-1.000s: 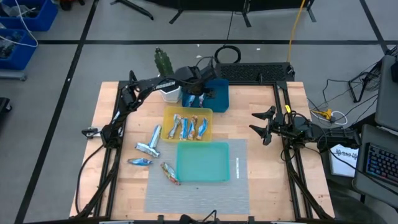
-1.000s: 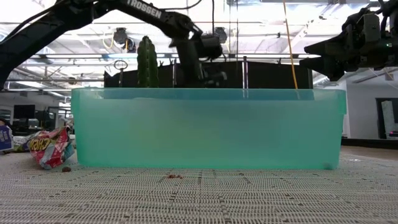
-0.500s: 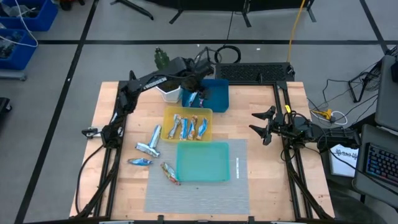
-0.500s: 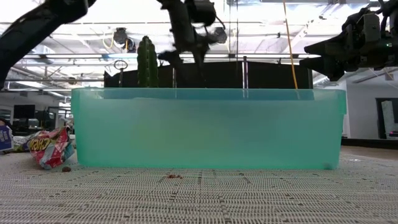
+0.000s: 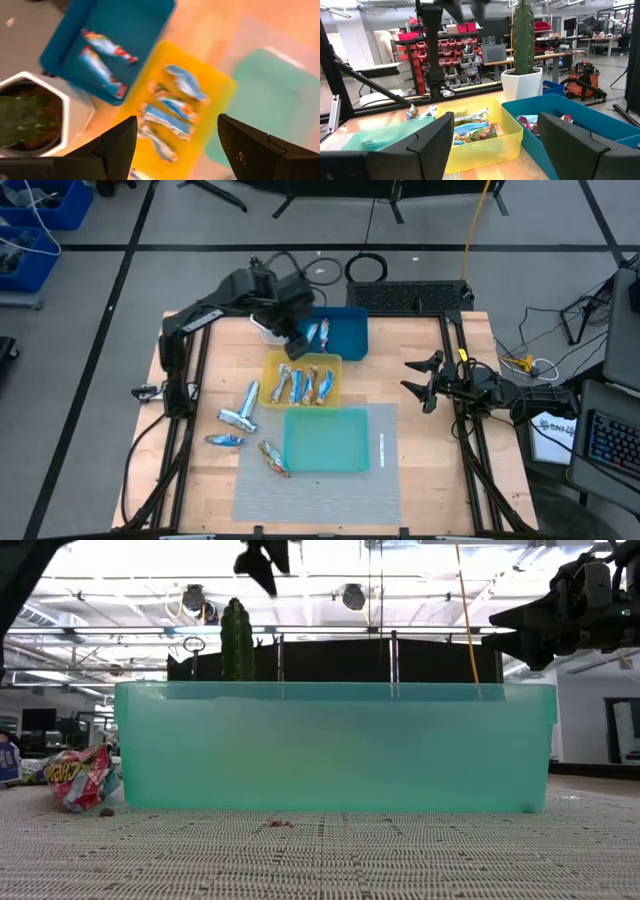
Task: Pick and place Granola Bars by type
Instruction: Put the red granola bar into the blue bin
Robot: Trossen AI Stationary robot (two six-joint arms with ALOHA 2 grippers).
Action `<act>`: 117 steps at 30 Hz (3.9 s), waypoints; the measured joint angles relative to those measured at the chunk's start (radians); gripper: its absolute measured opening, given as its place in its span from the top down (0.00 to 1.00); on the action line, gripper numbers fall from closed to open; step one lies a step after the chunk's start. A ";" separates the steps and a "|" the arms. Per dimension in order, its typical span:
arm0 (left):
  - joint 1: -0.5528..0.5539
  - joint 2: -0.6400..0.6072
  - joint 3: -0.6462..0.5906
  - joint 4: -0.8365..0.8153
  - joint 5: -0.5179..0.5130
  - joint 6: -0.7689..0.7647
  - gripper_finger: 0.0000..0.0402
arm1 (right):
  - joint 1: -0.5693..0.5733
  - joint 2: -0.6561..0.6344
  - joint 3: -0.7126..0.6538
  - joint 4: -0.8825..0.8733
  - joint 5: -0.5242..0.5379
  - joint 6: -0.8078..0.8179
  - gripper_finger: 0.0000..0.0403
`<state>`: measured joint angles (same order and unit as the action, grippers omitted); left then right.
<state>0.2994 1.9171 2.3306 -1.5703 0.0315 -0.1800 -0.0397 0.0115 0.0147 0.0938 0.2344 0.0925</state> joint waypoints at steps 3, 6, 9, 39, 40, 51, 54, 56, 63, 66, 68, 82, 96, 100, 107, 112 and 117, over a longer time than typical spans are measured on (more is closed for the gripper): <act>-0.024 -0.048 0.000 -0.002 0.044 0.012 0.32 | 0.000 0.000 0.000 0.000 0.000 0.000 0.31; -0.047 -0.084 0.000 -0.001 0.048 -0.118 0.32 | 0.000 0.000 0.000 0.000 0.000 0.000 0.31; -0.069 -0.114 0.000 -0.001 0.054 -0.247 0.32 | 0.000 0.000 0.000 0.000 0.000 0.000 0.31; -0.588 -0.294 -0.596 0.017 0.144 0.148 0.32 | 0.000 0.000 0.000 0.000 0.000 0.000 0.31; -0.608 -0.307 -0.635 0.022 0.143 0.170 0.32 | 0.000 0.000 0.000 0.000 0.000 0.000 0.31; -0.790 -0.343 -0.876 0.167 0.090 0.299 0.32 | 0.000 0.000 0.000 0.000 0.000 0.000 0.31; -0.817 -0.343 -0.937 0.257 0.082 0.348 0.32 | 0.000 0.000 0.000 0.000 0.000 0.000 0.31; -0.829 -0.343 -0.979 0.311 0.053 0.380 0.32 | 0.000 0.000 0.000 0.000 0.000 0.000 0.31; -0.850 -0.343 -1.136 0.482 -0.059 0.436 0.32 | 0.000 0.000 0.000 0.000 0.000 0.000 0.31; -0.842 -0.343 -1.202 0.540 -0.065 0.475 0.32 | 0.000 0.000 0.000 0.000 0.000 0.000 0.31; -0.834 -0.343 -1.237 0.577 -0.086 0.487 0.32 | 0.000 0.000 0.000 0.000 0.000 0.000 0.31; -0.762 -0.331 -1.372 0.814 -0.123 0.473 0.32 | 0.000 0.000 0.000 0.000 0.000 0.000 0.31; -0.749 -0.223 -1.395 0.896 -0.121 0.467 0.32 | 0.000 0.000 0.000 0.002 0.000 0.000 0.31; -0.749 -0.222 -1.395 0.896 -0.112 0.463 0.32 | 0.000 0.000 0.000 0.001 0.000 0.000 0.31; -0.747 -0.220 -1.395 0.892 -0.078 0.460 0.35 | 0.000 0.000 0.000 0.000 0.000 0.000 0.31; -0.747 -0.220 -1.395 0.891 -0.070 0.459 0.48 | 0.000 0.000 0.000 0.000 0.000 0.000 0.31; -0.747 -0.219 -1.396 0.889 -0.066 0.431 0.62 | 0.000 0.000 0.000 0.000 0.000 0.000 0.31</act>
<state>-0.4477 1.6978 0.9348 -0.6811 -0.0349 0.2515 -0.0395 0.0113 0.0151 0.0940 0.2344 0.0922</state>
